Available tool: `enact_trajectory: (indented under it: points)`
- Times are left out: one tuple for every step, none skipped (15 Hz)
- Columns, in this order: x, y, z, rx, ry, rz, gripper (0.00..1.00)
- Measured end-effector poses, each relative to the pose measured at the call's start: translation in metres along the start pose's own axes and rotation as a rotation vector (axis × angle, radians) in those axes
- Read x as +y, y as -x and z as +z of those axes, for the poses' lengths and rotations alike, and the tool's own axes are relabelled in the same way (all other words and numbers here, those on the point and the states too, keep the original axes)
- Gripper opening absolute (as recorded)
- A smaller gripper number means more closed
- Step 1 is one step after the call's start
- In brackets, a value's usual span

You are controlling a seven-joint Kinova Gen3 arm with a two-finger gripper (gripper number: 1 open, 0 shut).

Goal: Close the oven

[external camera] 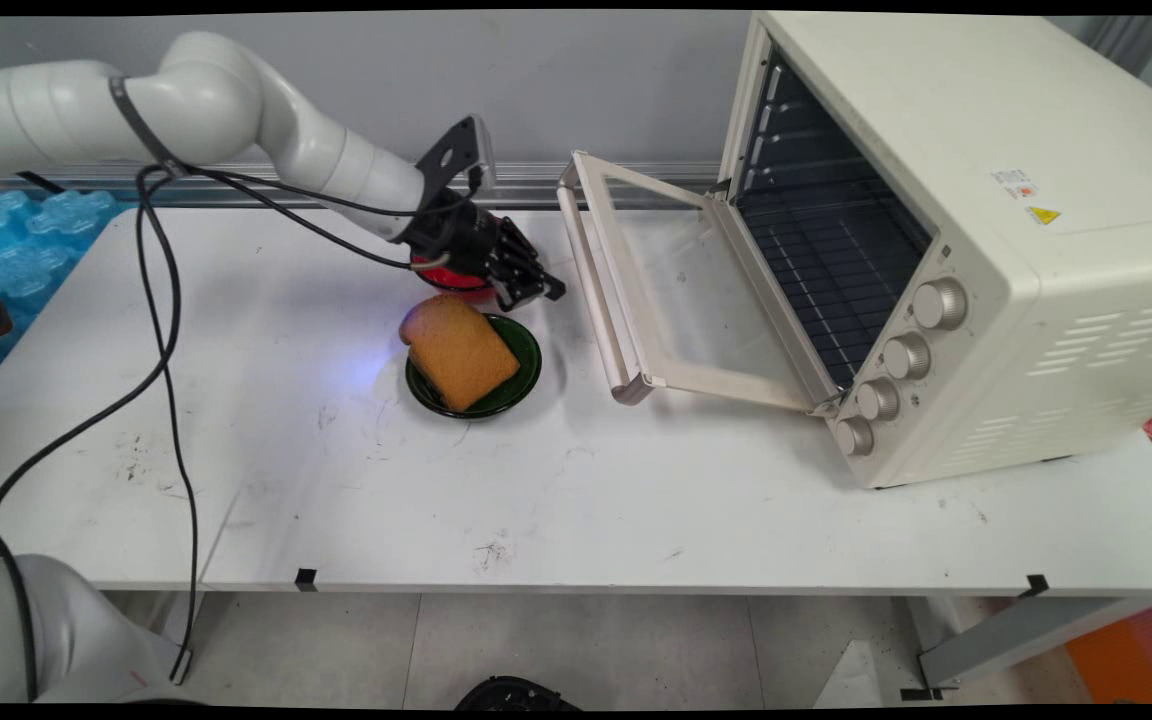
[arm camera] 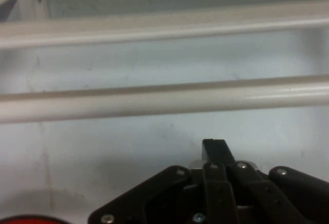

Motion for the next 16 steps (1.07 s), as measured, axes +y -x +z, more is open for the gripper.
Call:
enact_trajectory:
  points:
    - [0.000,0.000,0.005,0.007,-0.001,0.001,0.00]
    - [0.000,-0.001,0.008,0.012,-0.001,0.001,0.00]
    - [0.000,-0.001,0.013,0.018,-0.001,0.000,0.00]
    - [0.000,-0.002,0.017,0.023,-0.001,0.000,0.00]
    - [0.000,-0.002,0.019,0.027,-0.002,-0.002,0.00]
    - [0.001,-0.003,0.022,0.030,-0.001,-0.002,0.00]
    - [0.001,-0.003,0.024,0.032,-0.001,-0.003,0.00]
    - [0.001,-0.003,0.025,0.033,-0.001,-0.004,0.00]
    - [0.002,-0.003,0.028,0.035,0.000,-0.005,0.00]
    - [0.002,-0.003,0.029,0.037,0.001,-0.006,0.00]
    - [0.003,-0.003,0.030,0.038,0.002,-0.006,0.00]
    - [0.003,-0.003,0.032,0.040,0.002,-0.007,0.00]
    - [0.004,-0.004,0.033,0.043,0.002,-0.008,0.00]
    - [0.004,-0.004,0.034,0.045,0.001,-0.009,0.00]
    - [0.005,-0.006,0.035,0.047,0.000,-0.009,0.00]
    - [0.005,-0.006,0.035,0.048,0.000,-0.009,0.00]
